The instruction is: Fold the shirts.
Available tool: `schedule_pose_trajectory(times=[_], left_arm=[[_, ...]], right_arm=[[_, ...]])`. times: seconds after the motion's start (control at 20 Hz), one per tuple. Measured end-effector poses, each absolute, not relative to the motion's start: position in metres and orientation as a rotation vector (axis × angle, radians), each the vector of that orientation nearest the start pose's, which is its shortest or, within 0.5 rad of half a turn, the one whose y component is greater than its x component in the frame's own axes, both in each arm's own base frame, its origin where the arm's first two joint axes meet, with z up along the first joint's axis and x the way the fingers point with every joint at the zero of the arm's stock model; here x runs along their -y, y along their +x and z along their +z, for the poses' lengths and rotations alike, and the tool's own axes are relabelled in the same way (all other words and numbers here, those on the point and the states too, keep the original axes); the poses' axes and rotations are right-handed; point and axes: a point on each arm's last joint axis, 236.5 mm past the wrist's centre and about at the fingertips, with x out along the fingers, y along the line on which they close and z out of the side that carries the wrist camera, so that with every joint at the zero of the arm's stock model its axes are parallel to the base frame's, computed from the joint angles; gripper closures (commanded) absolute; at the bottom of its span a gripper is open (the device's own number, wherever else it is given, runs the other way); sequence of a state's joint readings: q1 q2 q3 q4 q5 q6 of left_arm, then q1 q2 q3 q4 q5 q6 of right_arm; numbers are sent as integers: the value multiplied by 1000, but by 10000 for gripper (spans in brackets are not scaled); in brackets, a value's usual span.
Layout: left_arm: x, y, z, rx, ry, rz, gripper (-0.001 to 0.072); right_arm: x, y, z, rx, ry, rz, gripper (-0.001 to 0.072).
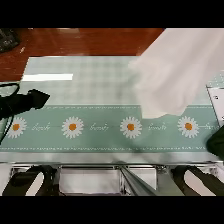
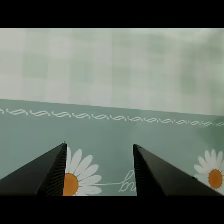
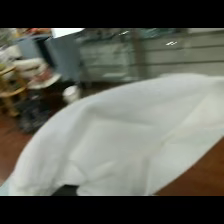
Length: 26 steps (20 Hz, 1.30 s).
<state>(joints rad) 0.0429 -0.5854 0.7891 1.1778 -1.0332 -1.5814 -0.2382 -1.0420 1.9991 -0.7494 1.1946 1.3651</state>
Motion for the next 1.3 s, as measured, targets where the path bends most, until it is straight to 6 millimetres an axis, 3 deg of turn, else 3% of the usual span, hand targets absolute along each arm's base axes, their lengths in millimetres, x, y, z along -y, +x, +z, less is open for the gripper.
schedule_pose_trajectory(times=[0.15, 0.3, 0.45, 0.7, 0.75, 0.8, 0.85, 0.95, 1.0, 1.1, 1.2, 1.3], left_arm=[[70, 291, 125, -795, -383, -205, 199], [72, 292, 127, -785, -391, -212, 199], [73, 291, 127, -783, -387, -219, 199], [74, 289, 125, -792, -369, -230, 199], [74, 288, 123, -801, -363, -232, 199], [74, 287, 121, -811, -359, -234, 199], [75, 285, 118, -826, -354, -237, 200], [75, 284, 114, -843, -342, -242, 199], [76, 281, 110, -861, -333, -248, 199], [76, 279, 101, -890, -317, -254, 199], [75, 274, 83, -949, -310, -251, 200], [76, 267, 54, -1048, -320, -247, 200]], right_arm=[[-143, 319, 456, -248, 193, 680, 687], [-208, 319, 394, -421, 172, 796, 687], [-273, 324, 310, -613, 146, 854, 687], [-364, 320, 145, -954, 85, 881, 687], [-375, 317, 116, -1016, 70, 879, 658], [-385, 314, 88, -1075, 66, 873, 448], [-392, 312, 67, -1120, 67, 869, 300], [-394, 313, 40, -1184, 83, 845, 303], [-387, 321, 37, -1190, 98, 822, 303], [-355, 344, 46, -1176, 122, 755, 303], [-297, 375, 68, -1125, 126, 643, 303], [-216, 396, 86, -1087, 115, 469, 304]])
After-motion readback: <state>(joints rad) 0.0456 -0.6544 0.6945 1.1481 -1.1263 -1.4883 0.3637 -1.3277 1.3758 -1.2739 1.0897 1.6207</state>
